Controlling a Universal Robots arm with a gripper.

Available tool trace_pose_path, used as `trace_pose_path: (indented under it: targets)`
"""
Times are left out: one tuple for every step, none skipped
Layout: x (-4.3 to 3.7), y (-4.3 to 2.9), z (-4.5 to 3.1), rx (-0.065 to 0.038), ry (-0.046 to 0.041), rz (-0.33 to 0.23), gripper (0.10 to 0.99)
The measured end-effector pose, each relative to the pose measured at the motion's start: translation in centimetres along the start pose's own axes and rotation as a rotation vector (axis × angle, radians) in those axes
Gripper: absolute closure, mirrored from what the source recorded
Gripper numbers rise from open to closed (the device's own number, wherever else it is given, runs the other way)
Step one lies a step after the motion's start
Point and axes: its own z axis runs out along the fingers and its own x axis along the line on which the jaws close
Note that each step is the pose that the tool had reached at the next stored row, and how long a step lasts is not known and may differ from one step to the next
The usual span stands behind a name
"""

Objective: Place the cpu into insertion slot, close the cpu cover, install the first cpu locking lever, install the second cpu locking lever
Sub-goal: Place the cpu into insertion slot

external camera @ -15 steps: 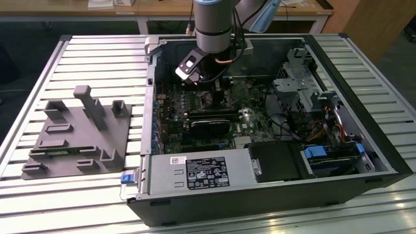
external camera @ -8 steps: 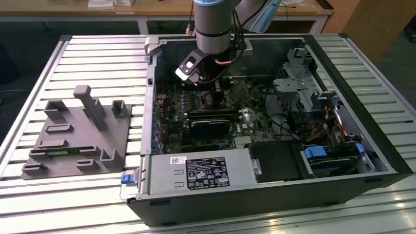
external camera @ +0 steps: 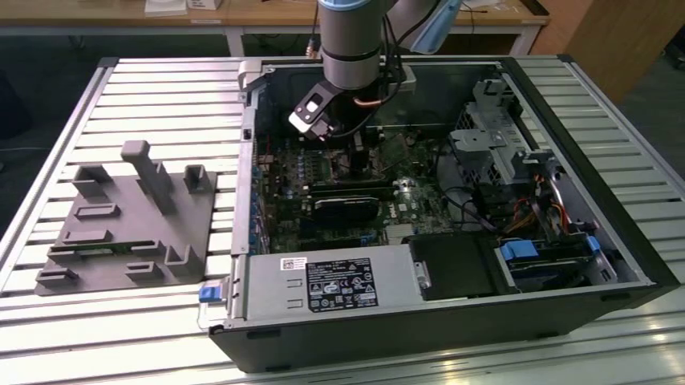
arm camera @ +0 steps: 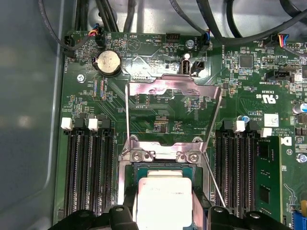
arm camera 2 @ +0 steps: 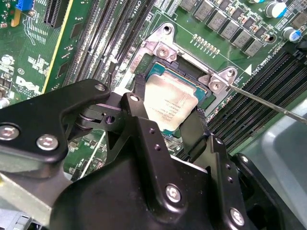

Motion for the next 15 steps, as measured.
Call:
trace_pose_path:
  targets:
    - [0.0,0.0,0.0,0.0,0.0,0.0,0.549]
    - [0.0,0.0,0.0,0.0,0.0,0.0,0.549]
    - [0.01,0.0,0.01,0.0,0.0004,0.0,0.549]
    - [0.02,0.01,0.03,-0.001,0.001,0.0,0.537]
    - [0.03,0.01,0.05,-0.001,0.0014,0.0,0.537]
    - [0.02,0.01,0.04,-0.001,0.0009,0.0,0.537]
    - [0.01,0.0,0.02,0.0,0.0004,0.0,0.475]
    - [0.0,0.0,0.01,0.0,0.0001,0.0,0.475]
    - [0.0,0.0,0.01,0.0,0.0001,0.0,0.475]
    - [0.0,0.0,-0.03,0.0,-0.0003,0.0,0.475]
    - [-0.01,0.01,-0.12,0.0,-0.0002,0.0,0.475]
    - [-0.01,0.02,-0.25,0.0,0.0,0.0,0.475]
    - [-0.01,0.04,-0.44,0.0,0.0001,0.0,0.475]
    - [-0.02,0.06,-0.69,0.0,0.0,0.0,0.475]
    - [-0.02,0.08,-0.94,0.0,0.0,0.0,0.475]
